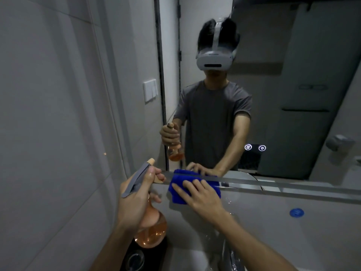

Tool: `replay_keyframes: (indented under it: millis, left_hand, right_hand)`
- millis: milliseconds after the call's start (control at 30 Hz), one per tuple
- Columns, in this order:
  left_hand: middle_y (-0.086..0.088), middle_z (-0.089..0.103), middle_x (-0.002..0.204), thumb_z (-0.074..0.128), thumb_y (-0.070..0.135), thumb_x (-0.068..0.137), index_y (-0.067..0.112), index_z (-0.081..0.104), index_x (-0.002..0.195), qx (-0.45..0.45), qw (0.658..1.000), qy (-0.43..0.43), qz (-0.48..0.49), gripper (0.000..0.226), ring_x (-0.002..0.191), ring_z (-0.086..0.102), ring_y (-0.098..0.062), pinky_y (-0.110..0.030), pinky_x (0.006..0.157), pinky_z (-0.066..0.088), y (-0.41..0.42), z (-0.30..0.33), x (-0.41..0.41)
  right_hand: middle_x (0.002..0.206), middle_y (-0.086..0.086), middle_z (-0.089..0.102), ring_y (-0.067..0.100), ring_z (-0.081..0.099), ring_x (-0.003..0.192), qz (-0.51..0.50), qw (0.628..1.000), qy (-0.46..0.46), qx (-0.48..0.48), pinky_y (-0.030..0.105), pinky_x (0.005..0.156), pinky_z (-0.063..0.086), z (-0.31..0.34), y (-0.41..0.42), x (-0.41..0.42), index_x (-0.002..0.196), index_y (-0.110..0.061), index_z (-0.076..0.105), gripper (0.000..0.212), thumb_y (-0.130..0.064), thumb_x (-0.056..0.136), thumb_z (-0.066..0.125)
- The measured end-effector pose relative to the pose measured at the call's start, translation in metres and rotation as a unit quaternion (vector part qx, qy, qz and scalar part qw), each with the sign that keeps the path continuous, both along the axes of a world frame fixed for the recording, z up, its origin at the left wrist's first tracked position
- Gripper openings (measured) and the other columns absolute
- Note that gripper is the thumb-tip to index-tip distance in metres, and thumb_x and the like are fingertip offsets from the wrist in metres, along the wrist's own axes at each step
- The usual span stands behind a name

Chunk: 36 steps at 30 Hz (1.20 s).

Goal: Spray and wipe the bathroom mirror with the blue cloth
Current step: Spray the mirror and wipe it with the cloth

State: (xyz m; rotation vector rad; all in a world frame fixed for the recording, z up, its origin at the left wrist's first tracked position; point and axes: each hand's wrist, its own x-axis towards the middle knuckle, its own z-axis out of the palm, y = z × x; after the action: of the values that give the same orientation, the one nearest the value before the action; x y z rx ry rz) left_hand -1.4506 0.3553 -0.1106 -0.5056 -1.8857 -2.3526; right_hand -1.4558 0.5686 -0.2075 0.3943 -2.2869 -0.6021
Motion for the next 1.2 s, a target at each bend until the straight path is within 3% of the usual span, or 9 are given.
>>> replay_keyframes:
  millis: [167, 333, 433, 533, 667, 800, 1000, 1100, 1200]
  left_hand:
    - [-0.010, 0.075, 0.086, 0.061, 0.034, 0.090, 0.017, 0.075, 0.090, 0.007, 1.000, -0.002, 0.005, 0.022, 0.079, 0.070, -0.026, -0.036, 0.055, 0.054, -0.003, 0.000, -0.005]
    - [-0.009, 0.075, 0.088, 0.061, 0.037, 0.091, 0.016, 0.075, 0.092, -0.005, 1.000, 0.002, 0.000, 0.026, 0.075, 0.069, -0.024, -0.039, 0.061, 0.054, -0.001, 0.001, -0.009]
    - [-0.008, 0.075, 0.089, 0.060, 0.039, 0.091, 0.012, 0.074, 0.096, -0.006, 1.000, 0.003, -0.003, 0.030, 0.074, 0.067, -0.024, -0.036, 0.059, 0.054, 0.000, 0.001, -0.012]
    - [-0.007, 0.075, 0.087, 0.060, 0.034, 0.092, 0.008, 0.073, 0.098, 0.008, 1.000, 0.007, -0.004, 0.030, 0.076, 0.069, -0.020, -0.029, 0.056, 0.055, 0.000, 0.000, -0.012]
    - [-0.006, 0.074, 0.080, 0.061, 0.030, 0.092, 0.016, 0.075, 0.088, 0.026, 1.000, 0.000, -0.009, 0.021, 0.070, 0.068, -0.018, -0.025, 0.047, 0.050, 0.001, -0.007, -0.010]
    - [-0.005, 0.074, 0.079, 0.061, 0.035, 0.088, 0.018, 0.074, 0.090, 0.005, 1.000, -0.010, 0.002, 0.022, 0.072, 0.070, -0.021, -0.027, 0.047, 0.051, -0.002, -0.014, -0.010]
    - [-0.005, 0.074, 0.078, 0.063, 0.035, 0.086, 0.012, 0.075, 0.091, 0.018, 1.000, -0.010, 0.022, 0.026, 0.077, 0.071, -0.021, -0.028, 0.050, 0.054, -0.016, -0.015, -0.017]
    - [-0.005, 0.073, 0.079, 0.064, 0.037, 0.085, 0.026, 0.079, 0.092, 0.029, 0.999, -0.013, 0.026, 0.019, 0.076, 0.069, -0.021, -0.031, 0.053, 0.053, -0.023, -0.011, -0.020]
    - [-0.011, 0.073, 0.084, 0.065, 0.040, 0.086, 0.013, 0.074, 0.105, 0.030, 0.999, -0.013, 0.037, 0.034, 0.079, 0.067, -0.026, -0.033, 0.056, 0.051, -0.033, -0.008, -0.025]
  right_hand:
    - [0.116, 0.015, 0.042, 0.031, 0.055, 0.086, 0.021, 0.989, 0.133, -0.063, 0.042, 0.071, 0.049, 0.071, 0.017, -0.002, 0.144, -0.017, 0.040, 0.069, -0.013, 0.082, 0.071]
    - [0.118, 0.018, 0.047, 0.029, 0.042, 0.101, -0.016, 0.933, 0.320, -0.165, 0.038, 0.080, 0.040, 0.200, 0.039, 0.001, 0.145, -0.015, 0.046, 0.056, -0.007, 0.091, 0.057]
    - [0.122, 0.012, 0.041, 0.025, 0.041, 0.103, -0.035, 0.902, 0.360, -0.237, 0.036, 0.081, 0.040, 0.225, 0.034, -0.002, 0.148, -0.018, 0.039, 0.061, -0.011, 0.088, 0.051]
    - [0.118, 0.017, 0.047, 0.033, 0.047, 0.101, -0.032, 0.920, 0.337, -0.198, 0.042, 0.081, 0.038, 0.185, 0.016, -0.013, 0.146, -0.016, 0.043, 0.058, -0.010, 0.089, 0.054]
    - [0.122, 0.015, 0.040, 0.034, 0.055, 0.096, 0.018, 0.988, 0.122, -0.094, 0.046, 0.080, 0.046, 0.071, -0.002, -0.016, 0.149, -0.017, 0.034, 0.069, -0.012, 0.086, 0.062]
    - [0.122, 0.012, 0.043, 0.029, 0.056, 0.096, 0.006, 0.998, -0.024, -0.062, 0.040, 0.078, 0.049, 0.003, -0.004, -0.005, 0.147, -0.018, 0.038, 0.084, -0.017, 0.073, 0.076]
    - [0.120, 0.013, 0.041, 0.029, 0.048, 0.095, 0.011, 0.994, 0.041, -0.105, 0.040, 0.075, 0.048, 0.041, -0.003, -0.004, 0.144, -0.017, 0.044, 0.079, -0.014, 0.072, 0.077]
    - [0.121, 0.016, 0.039, 0.033, 0.048, 0.096, 0.011, 0.982, 0.115, -0.148, 0.043, 0.077, 0.046, 0.091, -0.006, -0.011, 0.145, -0.016, 0.042, 0.074, -0.007, 0.078, 0.071]
    - [0.120, 0.017, 0.039, 0.033, 0.042, 0.101, 0.009, 0.970, 0.173, -0.172, 0.044, 0.081, 0.043, 0.140, -0.008, -0.018, 0.147, -0.014, 0.040, 0.064, -0.010, 0.086, 0.056]
